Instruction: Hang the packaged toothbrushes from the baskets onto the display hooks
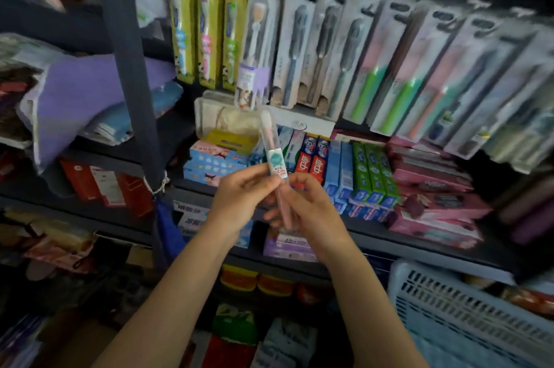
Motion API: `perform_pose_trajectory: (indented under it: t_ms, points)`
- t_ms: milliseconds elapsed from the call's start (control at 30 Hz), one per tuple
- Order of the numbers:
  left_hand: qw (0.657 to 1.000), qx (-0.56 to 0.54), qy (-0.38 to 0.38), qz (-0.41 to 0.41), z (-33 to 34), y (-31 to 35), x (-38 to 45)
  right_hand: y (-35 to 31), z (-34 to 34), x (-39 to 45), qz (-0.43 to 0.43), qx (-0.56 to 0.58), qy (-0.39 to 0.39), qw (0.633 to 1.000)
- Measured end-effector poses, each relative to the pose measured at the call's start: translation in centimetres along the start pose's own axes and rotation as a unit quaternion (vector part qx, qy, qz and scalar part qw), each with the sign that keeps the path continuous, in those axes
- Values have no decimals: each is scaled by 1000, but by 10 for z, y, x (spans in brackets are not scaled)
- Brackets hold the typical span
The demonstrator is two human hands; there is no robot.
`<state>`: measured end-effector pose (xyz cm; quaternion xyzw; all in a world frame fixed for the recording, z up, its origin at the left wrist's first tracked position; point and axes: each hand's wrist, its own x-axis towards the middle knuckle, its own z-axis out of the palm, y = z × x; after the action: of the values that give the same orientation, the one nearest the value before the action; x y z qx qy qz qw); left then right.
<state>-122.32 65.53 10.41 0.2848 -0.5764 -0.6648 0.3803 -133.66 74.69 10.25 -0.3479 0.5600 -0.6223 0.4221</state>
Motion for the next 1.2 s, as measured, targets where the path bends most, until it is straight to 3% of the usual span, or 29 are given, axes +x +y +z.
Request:
perform_pose_trajectory:
  t_ms: [233,400,567,800,1200]
  points:
    - [996,-3,-20,90,168,19,-4,-35,-137,-64,-79,-52,41,995]
    - [991,15,-85,98,306,15,-20,-73,-251,-99,-151,-53,120,980]
    - [992,24,-82,93,390,20,-21,-102,-321,-117,-164,-59,145,974]
    - [992,42,-66,96,439,35,-17,-128,-356,-116,-171,-43,156,972]
    - [992,54,-35,107,450,26,6,-130,-372,-98,-154,-66,169,971]
